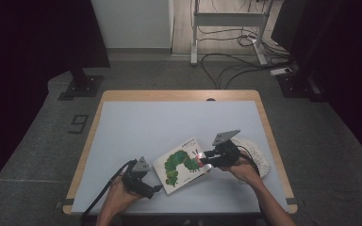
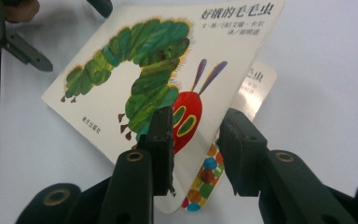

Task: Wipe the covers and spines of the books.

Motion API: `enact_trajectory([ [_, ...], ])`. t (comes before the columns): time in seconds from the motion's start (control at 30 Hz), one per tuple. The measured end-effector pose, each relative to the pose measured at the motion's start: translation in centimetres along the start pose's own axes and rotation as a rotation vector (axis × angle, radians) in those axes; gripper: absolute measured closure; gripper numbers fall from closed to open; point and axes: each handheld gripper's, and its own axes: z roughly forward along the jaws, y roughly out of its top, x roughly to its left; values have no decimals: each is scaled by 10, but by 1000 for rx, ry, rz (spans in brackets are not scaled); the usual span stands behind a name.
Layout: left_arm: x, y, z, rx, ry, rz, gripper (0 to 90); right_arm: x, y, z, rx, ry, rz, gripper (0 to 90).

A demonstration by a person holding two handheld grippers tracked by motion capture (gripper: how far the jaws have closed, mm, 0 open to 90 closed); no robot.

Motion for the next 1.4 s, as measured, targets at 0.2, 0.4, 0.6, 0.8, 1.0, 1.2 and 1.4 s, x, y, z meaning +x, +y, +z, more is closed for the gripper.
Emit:
enact_trajectory([
  [0.2,-2,7,-2,-13,-21,-3,4,3,-8,-5,-3,-14,-4,679],
  [0.4,-7,14,3,-18,-53,2,20,4,-15,-7,-12,-20,2,694],
  [0.6,-12,20,5,-5,-51,8,85,3,-22,-7,-15,-26,15,713],
  [0.8,-14,22,8,-5,-50,15,120,1,-30,-4,-27,-24,36,723],
  [1.0,-16,25,2,-21,-43,27,193,1,-30,-4,-9,-17,30,684],
  [1.2,-20,27,-2,-28,-32,37,265,0,-27,-2,-19,-7,45,516],
  [1.4,-21,28,-5,-44,-53,30,336,-6,-17,4,-22,-32,77,364],
])
